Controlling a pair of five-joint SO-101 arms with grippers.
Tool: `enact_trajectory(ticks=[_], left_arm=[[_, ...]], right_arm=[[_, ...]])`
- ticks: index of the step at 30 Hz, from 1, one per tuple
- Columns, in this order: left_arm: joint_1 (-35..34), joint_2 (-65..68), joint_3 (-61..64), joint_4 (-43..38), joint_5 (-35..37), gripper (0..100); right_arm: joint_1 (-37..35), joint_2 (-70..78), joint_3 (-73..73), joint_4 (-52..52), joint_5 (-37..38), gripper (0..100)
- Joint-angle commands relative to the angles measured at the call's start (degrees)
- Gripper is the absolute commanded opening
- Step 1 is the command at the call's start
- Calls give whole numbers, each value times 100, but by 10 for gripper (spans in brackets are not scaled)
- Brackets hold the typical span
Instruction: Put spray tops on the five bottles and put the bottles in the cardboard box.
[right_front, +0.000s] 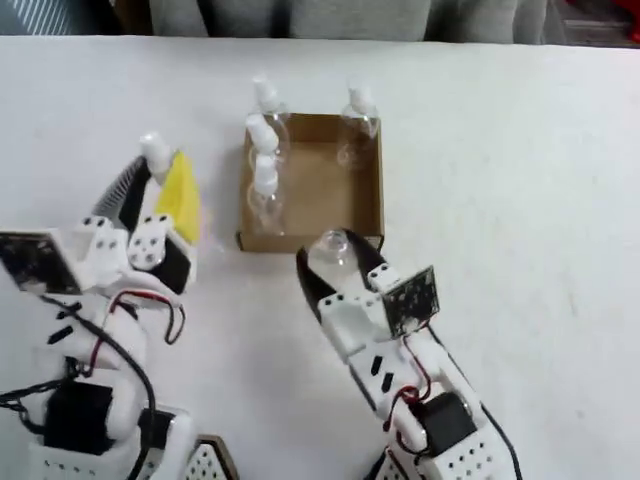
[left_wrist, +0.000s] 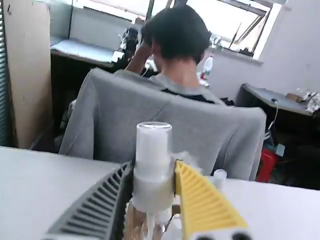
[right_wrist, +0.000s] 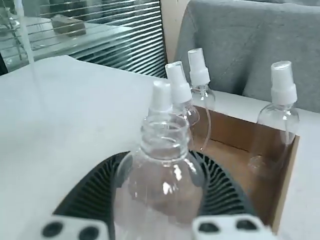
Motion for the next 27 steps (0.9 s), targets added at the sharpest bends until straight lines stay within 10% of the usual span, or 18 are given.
enact_trajectory(ticks=[1, 12, 27], left_arm=[[347, 637, -1319, -185, -35, 23], [1481, 3011, -3727, -141, -70, 23], [2580, 3310, -2857, -158, -88, 23]], right_arm=[[-110, 22, 9, -4, 62, 15], [-251, 22, 273, 40, 62, 15], [-242, 22, 299, 4, 62, 15]])
